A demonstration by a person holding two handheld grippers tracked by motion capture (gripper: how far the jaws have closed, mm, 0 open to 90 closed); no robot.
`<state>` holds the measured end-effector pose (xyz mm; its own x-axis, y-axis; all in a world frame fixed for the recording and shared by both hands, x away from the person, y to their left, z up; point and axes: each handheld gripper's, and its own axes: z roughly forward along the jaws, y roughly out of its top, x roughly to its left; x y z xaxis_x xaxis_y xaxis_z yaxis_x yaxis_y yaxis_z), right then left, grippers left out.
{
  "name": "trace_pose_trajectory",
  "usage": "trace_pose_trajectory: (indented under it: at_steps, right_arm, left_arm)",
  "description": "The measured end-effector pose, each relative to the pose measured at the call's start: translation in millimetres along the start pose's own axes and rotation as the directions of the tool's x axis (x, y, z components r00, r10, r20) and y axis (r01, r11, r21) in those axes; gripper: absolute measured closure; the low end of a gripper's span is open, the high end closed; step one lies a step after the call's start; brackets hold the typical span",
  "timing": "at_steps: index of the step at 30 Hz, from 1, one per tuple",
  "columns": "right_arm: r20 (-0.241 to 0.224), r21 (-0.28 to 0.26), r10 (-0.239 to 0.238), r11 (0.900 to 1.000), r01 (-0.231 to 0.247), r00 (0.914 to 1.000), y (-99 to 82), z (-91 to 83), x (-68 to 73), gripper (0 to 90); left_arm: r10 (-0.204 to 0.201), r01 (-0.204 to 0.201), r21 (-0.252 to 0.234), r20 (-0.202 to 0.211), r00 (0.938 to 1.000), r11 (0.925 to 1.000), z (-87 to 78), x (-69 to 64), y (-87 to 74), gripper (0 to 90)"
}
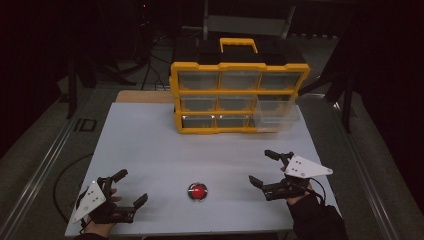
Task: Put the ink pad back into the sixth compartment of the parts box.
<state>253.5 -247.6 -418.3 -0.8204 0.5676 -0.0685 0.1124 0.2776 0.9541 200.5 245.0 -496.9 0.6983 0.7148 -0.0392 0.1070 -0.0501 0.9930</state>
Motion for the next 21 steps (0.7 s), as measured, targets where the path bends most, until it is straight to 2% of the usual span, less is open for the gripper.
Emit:
trace_pose_trajectory:
  at_steps: [4, 5, 8, 13, 14, 15, 21]
  right_arm:
    - [-0.036, 0.016, -0.015, 0.9998, 0.016, 0.9992, 5.6, 13.1, 8.0, 7.6]
    - [-0.036, 0.016, -0.015, 0.9998, 0.016, 0.9992, 5.6, 13.1, 8.0, 7.6]
    - [-0.073, 0.007, -0.029, 0.9995, 0.03, 0.9969, 10.9, 21.3, 13.5, 7.6]
    - [-0.092, 0.007, -0.034, 0.9994, 0.035, 0.9952, 15.4, 30.5, 20.1, 7.6]
    - [-0.115, 0.013, -0.042, 0.999, 0.043, 0.9925, 17.0, 36.8, 23.5, 7.6]
    - [-0.113, 0.018, -0.048, 0.9985, 0.051, 0.9925, 17.5, 39.9, 25.3, 7.6]
    - [-0.163, 0.04, -0.046, 0.9978, 0.053, 0.9855, 16.4, 56.8, 34.2, 7.6]
  left_arm:
    - [0.003, -0.003, 0.0, 0.0, 1.0, 1.0, 0.0, -0.4, 0.1, 0.1]
    - [0.0, 0.0, -0.001, 0.003, 1.0, 1.0, -0.1, -0.3, 0.1, 0.1]
    - [0.001, -0.001, 0.0, 0.006, 1.0, 1.0, 0.1, -0.2, 0.0, 0.1]
    - [0.002, -0.002, 0.0, 0.007, 1.0, 1.0, 0.3, -0.6, 0.1, 0.1]
    - [0.002, -0.002, 0.0, 0.008, 1.0, 1.0, 0.3, -0.7, 0.1, 0.1]
    - [0.002, -0.002, 0.0, 0.008, 1.0, 1.0, 0.3, -0.7, 0.1, 0.1]
    - [0.005, -0.005, 0.0, 0.011, 0.9999, 1.0, 0.5, -0.7, -0.2, 0.1]
